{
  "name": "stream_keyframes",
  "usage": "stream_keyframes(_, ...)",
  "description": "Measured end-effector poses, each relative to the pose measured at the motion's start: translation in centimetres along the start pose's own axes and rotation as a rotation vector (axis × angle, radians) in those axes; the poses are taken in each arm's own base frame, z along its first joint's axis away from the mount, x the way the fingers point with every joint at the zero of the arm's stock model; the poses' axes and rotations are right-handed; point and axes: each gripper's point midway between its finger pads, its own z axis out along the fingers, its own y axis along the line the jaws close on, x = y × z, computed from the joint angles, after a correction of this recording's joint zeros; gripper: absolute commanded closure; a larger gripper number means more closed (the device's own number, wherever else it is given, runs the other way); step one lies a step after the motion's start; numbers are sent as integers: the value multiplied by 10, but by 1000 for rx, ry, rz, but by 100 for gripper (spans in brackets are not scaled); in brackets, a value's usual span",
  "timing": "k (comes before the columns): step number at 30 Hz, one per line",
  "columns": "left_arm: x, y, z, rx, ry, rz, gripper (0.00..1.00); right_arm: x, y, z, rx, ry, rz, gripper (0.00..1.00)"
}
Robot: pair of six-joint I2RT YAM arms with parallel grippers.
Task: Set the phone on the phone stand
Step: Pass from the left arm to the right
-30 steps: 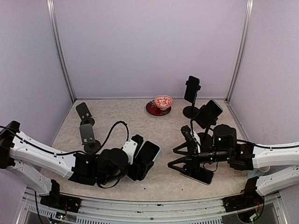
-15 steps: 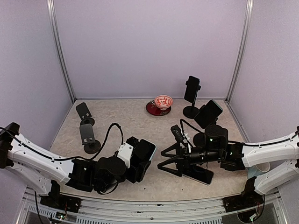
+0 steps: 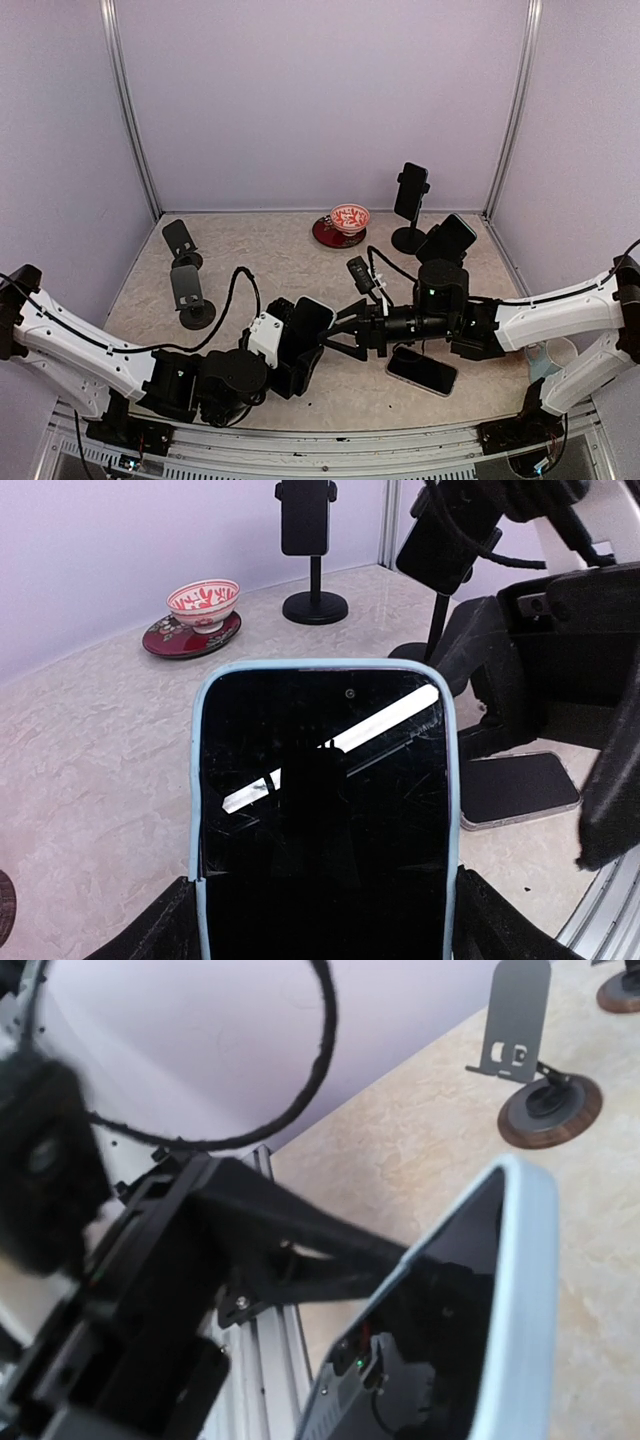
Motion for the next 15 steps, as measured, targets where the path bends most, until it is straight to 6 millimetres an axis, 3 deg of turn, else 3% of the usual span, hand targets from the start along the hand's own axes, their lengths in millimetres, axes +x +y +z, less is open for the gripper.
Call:
stream_keyframes(5, -2, -2, -3, -9, -14, 10, 47, 1, -5, 9, 1, 14, 11, 47)
stream_keyframes(8, -3, -2, -5, -14, -22, 14, 46, 2, -6, 10, 3, 16, 14, 68)
stream_keyframes(13, -4, 0, -5, -26, -28, 23, 31, 1, -8, 11, 11, 17, 37, 99)
stream_keyframes(15, -4, 1, -4, -38, -30, 32, 22, -2, -8, 12, 19, 11, 34, 100)
